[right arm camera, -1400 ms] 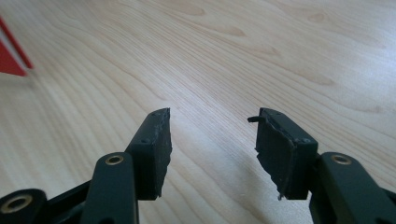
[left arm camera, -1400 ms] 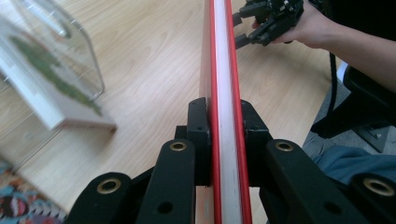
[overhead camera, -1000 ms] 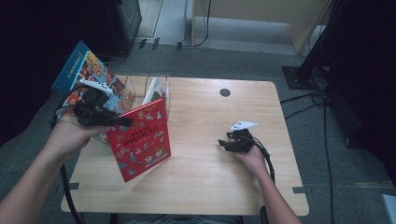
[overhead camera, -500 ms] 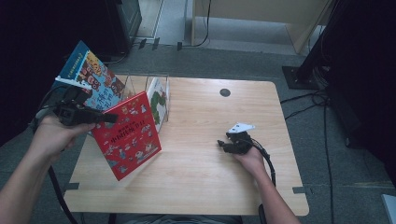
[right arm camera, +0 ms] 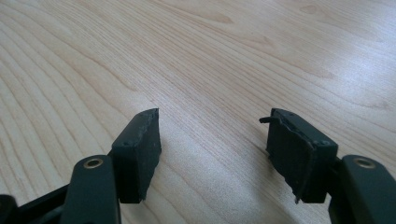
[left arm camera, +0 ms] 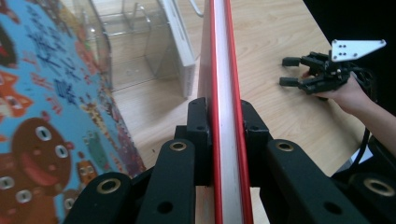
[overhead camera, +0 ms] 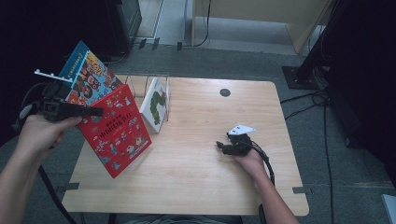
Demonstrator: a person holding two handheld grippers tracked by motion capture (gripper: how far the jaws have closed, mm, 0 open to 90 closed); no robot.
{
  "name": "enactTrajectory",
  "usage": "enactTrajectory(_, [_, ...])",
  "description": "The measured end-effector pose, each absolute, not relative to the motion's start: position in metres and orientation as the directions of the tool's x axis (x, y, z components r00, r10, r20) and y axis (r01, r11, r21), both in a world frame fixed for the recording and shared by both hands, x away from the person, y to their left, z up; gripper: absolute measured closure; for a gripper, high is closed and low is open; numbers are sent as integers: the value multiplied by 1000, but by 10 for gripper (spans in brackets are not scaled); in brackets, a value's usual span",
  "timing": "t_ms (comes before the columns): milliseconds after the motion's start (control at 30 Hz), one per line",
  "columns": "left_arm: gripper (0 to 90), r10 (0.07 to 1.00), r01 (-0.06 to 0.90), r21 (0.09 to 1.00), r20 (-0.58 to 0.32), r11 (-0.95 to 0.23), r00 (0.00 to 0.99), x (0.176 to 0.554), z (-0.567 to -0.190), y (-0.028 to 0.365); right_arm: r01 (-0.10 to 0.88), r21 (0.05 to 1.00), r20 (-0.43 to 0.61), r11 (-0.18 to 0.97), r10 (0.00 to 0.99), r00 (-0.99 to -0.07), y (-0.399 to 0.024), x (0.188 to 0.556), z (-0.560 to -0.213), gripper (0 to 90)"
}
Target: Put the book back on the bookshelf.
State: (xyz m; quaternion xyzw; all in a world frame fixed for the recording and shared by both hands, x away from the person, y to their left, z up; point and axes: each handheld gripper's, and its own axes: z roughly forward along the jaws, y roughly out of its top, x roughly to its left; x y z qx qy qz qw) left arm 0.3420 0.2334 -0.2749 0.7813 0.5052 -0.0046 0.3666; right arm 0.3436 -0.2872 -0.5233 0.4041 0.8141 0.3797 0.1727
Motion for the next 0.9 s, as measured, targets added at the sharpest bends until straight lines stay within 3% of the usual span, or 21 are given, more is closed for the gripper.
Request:
enactTrajectory(267, [795, 823, 808, 564, -368, -171, 432, 348, -273, 248, 529, 758, 27, 383, 791, -611, -287, 344, -523, 344])
enactTrajectory(900, [796, 866, 811, 575, -346, -107, 360, 385, -266, 241, 532, 757, 29, 378, 795, -606, -287, 344, -523, 343])
